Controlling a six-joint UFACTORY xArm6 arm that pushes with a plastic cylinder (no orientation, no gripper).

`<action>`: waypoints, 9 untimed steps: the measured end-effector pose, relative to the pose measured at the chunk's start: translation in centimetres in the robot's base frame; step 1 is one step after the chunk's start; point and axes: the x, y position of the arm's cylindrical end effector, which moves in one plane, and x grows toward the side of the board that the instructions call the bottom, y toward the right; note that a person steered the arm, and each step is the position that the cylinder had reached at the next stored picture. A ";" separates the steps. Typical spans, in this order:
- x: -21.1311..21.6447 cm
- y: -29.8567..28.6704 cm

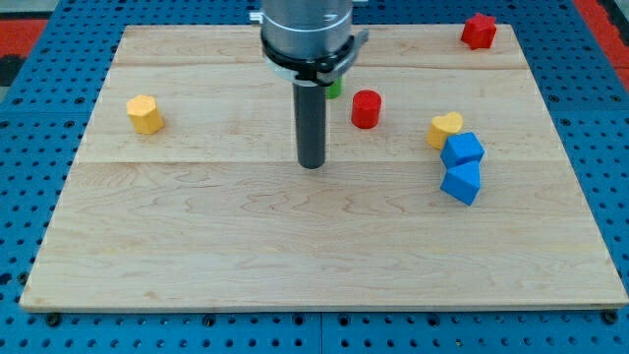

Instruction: Point your arm closer to the line of blocks

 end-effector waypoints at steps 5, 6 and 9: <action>0.2 9.1; 0.8 10.9; 1.0 15.7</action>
